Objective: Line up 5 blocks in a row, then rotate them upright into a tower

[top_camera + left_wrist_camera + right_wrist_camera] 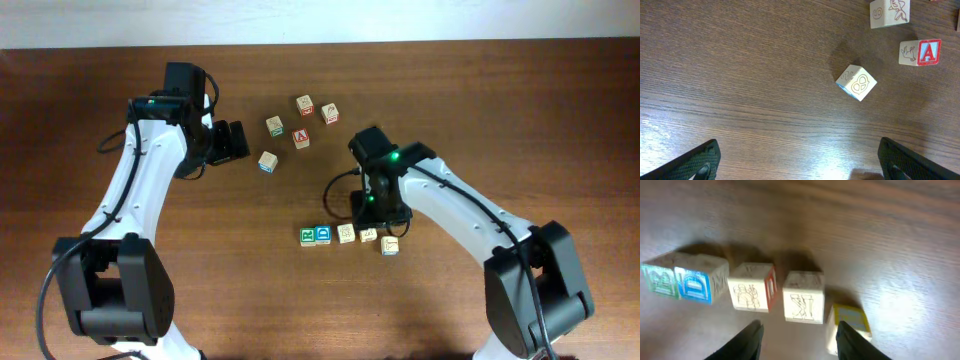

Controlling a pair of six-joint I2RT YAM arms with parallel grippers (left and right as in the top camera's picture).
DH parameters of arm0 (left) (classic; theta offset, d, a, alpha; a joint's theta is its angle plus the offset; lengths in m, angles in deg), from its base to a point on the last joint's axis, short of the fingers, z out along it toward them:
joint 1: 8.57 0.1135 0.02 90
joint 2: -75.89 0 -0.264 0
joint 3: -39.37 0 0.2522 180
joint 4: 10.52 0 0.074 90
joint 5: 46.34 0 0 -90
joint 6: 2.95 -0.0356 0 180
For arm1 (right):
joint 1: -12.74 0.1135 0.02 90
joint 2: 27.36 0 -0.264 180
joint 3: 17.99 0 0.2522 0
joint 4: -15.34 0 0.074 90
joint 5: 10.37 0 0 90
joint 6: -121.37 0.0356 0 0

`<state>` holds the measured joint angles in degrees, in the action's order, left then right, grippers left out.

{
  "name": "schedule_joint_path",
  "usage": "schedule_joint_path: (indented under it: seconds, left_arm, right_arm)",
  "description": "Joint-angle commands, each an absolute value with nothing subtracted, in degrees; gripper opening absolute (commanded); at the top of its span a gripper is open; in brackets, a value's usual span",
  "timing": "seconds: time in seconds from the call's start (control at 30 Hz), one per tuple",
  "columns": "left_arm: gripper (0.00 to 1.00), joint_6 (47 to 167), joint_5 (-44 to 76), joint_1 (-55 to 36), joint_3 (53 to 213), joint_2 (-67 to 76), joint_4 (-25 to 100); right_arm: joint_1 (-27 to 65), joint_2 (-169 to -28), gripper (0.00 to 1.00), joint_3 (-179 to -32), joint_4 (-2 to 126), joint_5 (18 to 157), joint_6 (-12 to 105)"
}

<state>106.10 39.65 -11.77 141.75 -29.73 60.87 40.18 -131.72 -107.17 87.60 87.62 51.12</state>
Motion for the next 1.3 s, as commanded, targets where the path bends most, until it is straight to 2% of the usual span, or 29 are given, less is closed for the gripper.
schedule_joint_path:
  seconds: [0.0,0.07,0.17,0.43,0.6,1.0,1.07,1.27]
  left_arm:
    - [0.99,105.2,40.1,-11.8,142.6,-29.9,60.9]
    - [0.99,105.2,40.1,-11.8,142.6,-29.9,60.9]
    - [0.99,105.2,40.1,-11.8,142.6,-29.9,60.9]
    - [0.99,105.2,40.1,-11.8,142.6,-29.9,60.9]
    - [0.99,105.2,40.1,-11.8,142.6,-29.9,60.9]
    - [0.99,105.2,40.1,-11.8,142.6,-29.9,60.9]
    - [0.99,105.2,40.1,-11.8,142.6,-29.9,60.9]
    - [0.99,105.2,40.1,-11.8,142.6,-29.9,60.9]
  right_arm:
    - [36.6,-132.3,0.49,-112.1,94.2,86.5,53.1]
    - [34.9,-132.3,0.49,-112.0,98.4,86.5,53.3]
    - [34.1,-132.3,0.55,-110.2,100.5,86.9,53.3]
    - [35.3,-132.3,0.55,-103.3,94.4,88.8,52.6]
    - [35.7,-132.3,0.48,-100.4,90.8,88.9,51.7]
    - [35.7,-132.3,0.46,-95.9,85.5,88.8,51.3]
    - [35.7,-132.3,0.39,-95.7,85.0,88.0,51.3]
    - [35.6,-132.3,0.35,-95.7,82.2,87.7,51.2]
